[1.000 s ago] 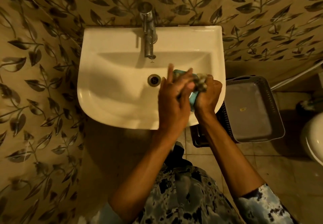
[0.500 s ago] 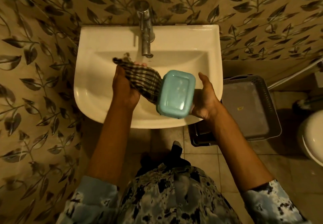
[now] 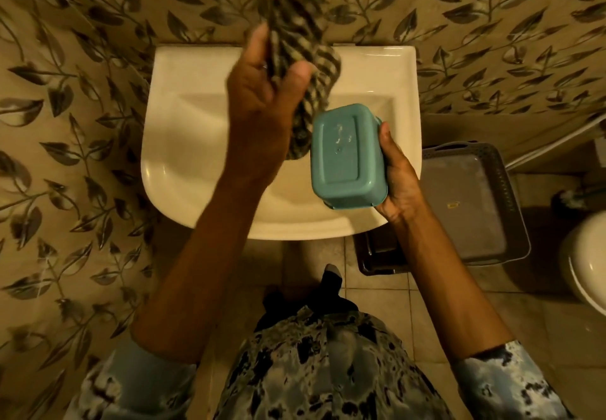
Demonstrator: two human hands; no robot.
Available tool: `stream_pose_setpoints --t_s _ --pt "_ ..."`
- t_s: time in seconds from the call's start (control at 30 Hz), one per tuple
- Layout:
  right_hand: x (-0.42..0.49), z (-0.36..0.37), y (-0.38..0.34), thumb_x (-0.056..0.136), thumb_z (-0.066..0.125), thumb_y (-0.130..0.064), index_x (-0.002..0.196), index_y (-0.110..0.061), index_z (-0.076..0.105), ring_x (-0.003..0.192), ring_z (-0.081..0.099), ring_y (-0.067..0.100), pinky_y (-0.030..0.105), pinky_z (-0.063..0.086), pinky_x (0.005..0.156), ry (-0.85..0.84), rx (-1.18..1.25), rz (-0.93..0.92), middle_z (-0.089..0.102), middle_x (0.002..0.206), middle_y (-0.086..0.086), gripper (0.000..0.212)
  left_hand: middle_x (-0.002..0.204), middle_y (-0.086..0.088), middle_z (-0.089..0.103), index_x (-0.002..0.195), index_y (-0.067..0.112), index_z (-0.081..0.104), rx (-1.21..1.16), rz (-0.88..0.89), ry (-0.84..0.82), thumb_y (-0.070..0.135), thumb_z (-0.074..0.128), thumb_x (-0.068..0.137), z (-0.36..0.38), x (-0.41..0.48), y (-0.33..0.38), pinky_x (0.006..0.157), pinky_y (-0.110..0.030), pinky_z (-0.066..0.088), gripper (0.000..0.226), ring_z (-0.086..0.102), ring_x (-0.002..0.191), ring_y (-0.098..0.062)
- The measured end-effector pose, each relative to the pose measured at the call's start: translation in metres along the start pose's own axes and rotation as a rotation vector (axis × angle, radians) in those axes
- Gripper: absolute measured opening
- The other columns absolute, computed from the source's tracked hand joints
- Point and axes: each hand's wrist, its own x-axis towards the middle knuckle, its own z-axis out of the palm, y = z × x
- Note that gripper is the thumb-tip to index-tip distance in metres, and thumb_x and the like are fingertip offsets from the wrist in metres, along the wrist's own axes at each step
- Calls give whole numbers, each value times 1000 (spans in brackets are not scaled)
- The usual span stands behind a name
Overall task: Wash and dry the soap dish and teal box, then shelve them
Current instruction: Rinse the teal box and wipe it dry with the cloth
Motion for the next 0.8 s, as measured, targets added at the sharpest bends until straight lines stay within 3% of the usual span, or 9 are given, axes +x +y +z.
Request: stream_pose_setpoints --t_s 0.07,0.13,0.2,0.27,0.37,0.43,0.57,0.7,0.8 --pt "1 2 1 94 43 -38 143 -7 37 112 57 31 49 46 101 28 2 -21 52 130 17 59 128 -6 56 132 9 43 286 -27 -205 19 50 94 11 -9 -21 101 -33 47 39 54 121 -16" --pt "2 1 4 98 37 -36 142 -3 37 112 54 32 48 41 105 85 15 -45 49 131 20 55 149 -1 37 141 7 35 405 -162 -375 16 43 99 20 -25 -47 114 -25 31 44 35 139 -24" --pt "-2 -1 8 100 36 -37 140 -2 41 106 57 29 43 48 98 141 34 -30 55 124 18 53 141 25 23 143 7 31 362 -184 -317 13 40 100 25 -42 -62 110 -4 17 45 22 144 -21" --pt "-4 -4 10 100 37 -36 138 -3 43 108 57 28 39 50 95 168 52 -33 57 122 17 50 136 32 24 143 9 32 375 -99 -233 13 40 99 29 -50 -66 108 -2 17 45 22 142 -14" --pt "-2 -7 4 101 35 -32 138 0 43 103 58 26 37 49 92 237 51 -61 59 117 16 50 151 3 31 143 16 32 415 -56 -244 16 39 97 35 -67 -64 111 -15 30 46 30 139 -9" --pt "1 -10 -1 100 33 -39 133 -1 49 99 63 26 38 54 87 254 13 -60 64 112 17 52 154 -8 29 142 24 27 382 -77 -276 14 41 96 36 -86 -58 104 -11 38 49 33 134 2" --pt "1 -15 3 99 35 -38 141 0 38 119 50 37 49 41 103 248 -82 -33 48 135 26 57 156 -10 23 140 26 24 374 -47 -247 4 42 95 40 -107 -54 107 -18 37 53 30 141 -21" --pt "-4 -15 20 100 38 -24 116 -8 57 96 60 27 43 48 93 250 -295 -84 62 108 13 29 151 -11 31 143 10 30 530 -36 -214 2 38 97 45 -56 -53 115 -14 17 48 24 143 -26" --pt "-11 -15 33 99 39 -32 123 -8 53 96 60 27 48 47 95 184 -232 -68 60 112 16 37 135 -17 53 136 0 43 511 -87 -233 8 35 100 42 -21 -56 103 -15 35 38 49 127 -24"
